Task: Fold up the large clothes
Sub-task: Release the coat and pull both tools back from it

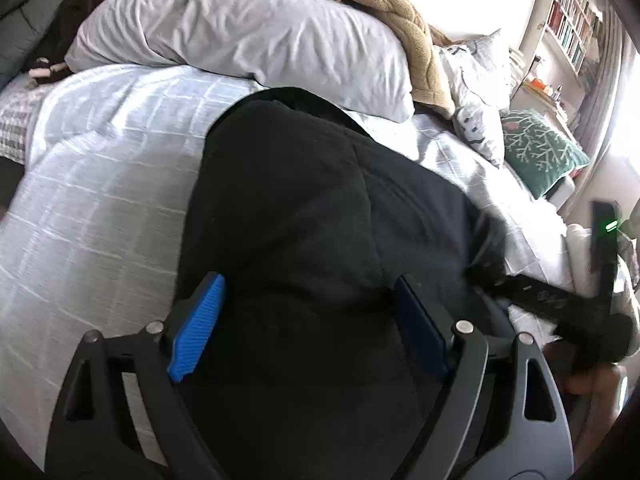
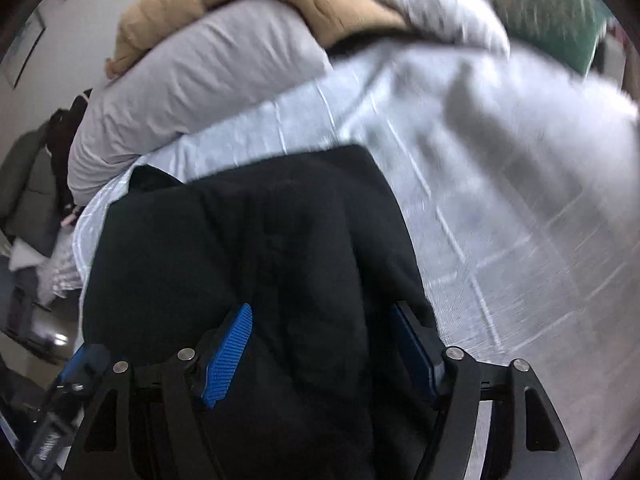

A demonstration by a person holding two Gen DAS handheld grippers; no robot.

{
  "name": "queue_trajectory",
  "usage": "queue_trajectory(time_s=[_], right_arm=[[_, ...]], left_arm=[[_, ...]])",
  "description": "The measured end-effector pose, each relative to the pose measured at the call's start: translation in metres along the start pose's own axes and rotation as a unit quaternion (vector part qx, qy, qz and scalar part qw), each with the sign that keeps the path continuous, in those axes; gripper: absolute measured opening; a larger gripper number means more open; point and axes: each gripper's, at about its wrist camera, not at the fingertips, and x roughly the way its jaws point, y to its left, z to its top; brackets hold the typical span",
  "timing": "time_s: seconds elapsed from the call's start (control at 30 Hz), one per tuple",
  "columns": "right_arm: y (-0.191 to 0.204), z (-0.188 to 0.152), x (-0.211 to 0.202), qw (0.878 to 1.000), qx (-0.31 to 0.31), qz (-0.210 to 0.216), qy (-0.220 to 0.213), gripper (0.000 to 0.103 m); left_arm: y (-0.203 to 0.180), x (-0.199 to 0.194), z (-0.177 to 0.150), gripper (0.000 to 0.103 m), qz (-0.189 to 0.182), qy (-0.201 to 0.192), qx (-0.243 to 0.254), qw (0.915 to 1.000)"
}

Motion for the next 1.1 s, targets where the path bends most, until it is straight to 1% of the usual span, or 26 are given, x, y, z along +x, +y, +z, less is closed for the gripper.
queue_trajectory(time_s=[0.03,0.07,0.1,0.17,0.33,0.5,0.6,0.7,0.77,0.83,0.87,0.9,0.93,0.97,1.03,1.1], right_arm=[[-0.007,-0.001,0.004,1.000,0.001,0.004,0.005,0.071],[-0.010,-0.002,0.007,1.000,0.002,0.007,0.007,0.071],[-0.009,-0.002,0.005,1.000,-0.001,0.004,0.004,0.071],[-0.002,-0.003,-0.004,1.000,-0.014,-0.012,-0.004,0.072],[0.008,-0.008,-0.033,0.999,-0.028,-0.027,-0.011,0.073],[0.007,-0.015,-0.075,0.999,-0.041,-0.020,-0.018,0.073],[0.004,-0.022,-0.097,0.999,-0.040,-0.020,-0.020,0.076],[0.003,-0.031,-0.117,0.999,-0.046,-0.017,-0.022,0.079],[0.003,-0.039,-0.128,0.998,-0.051,-0.025,-0.028,0.082],[0.003,-0.047,-0.135,0.998,-0.051,-0.034,-0.031,0.084],[0.003,-0.052,-0.138,0.998,-0.051,-0.036,-0.025,0.084],[0.002,-0.056,-0.139,0.998,-0.052,-0.035,-0.016,0.084],[0.002,-0.059,-0.141,0.998,-0.053,-0.034,-0.010,0.084],[0.002,-0.062,-0.142,0.998,-0.055,-0.034,-0.005,0.084],[0.005,-0.070,-0.147,0.997,-0.066,-0.041,-0.005,0.084],[0.011,-0.078,-0.152,0.995,-0.086,-0.054,-0.006,0.084]], left_arm=[[-0.003,0.000,-0.002,0.086,0.004,-0.001,0.006,1.0000],[-0.010,0.002,-0.004,0.087,0.021,0.000,0.028,0.9994],[-0.014,0.003,-0.005,0.088,0.033,0.002,0.042,0.9985],[-0.018,0.001,-0.004,0.088,0.042,0.006,0.050,0.9978],[-0.014,-0.019,-0.002,0.088,0.040,0.029,0.025,0.9985],[-0.024,-0.045,-0.015,0.089,0.026,0.044,0.037,0.9980],[-0.029,-0.058,-0.021,0.090,0.018,0.056,0.028,0.9979],[-0.031,-0.067,-0.029,0.095,0.013,0.071,0.010,0.9974],[-0.033,-0.073,-0.035,0.096,0.025,0.080,0.010,0.9964],[-0.034,-0.077,-0.038,0.096,0.035,0.081,0.016,0.9960],[-0.035,-0.079,-0.040,0.096,0.046,0.081,0.021,0.9954],[-0.035,-0.081,-0.043,0.097,0.065,0.084,0.027,0.9940],[-0.034,-0.082,-0.044,0.098,0.075,0.087,0.029,0.9929],[-0.033,-0.085,-0.047,0.098,0.092,0.091,0.029,0.9911],[-0.031,-0.092,-0.051,0.098,0.110,0.090,0.025,0.9896],[-0.030,-0.099,-0.054,0.098,0.120,0.089,0.020,0.9886]])
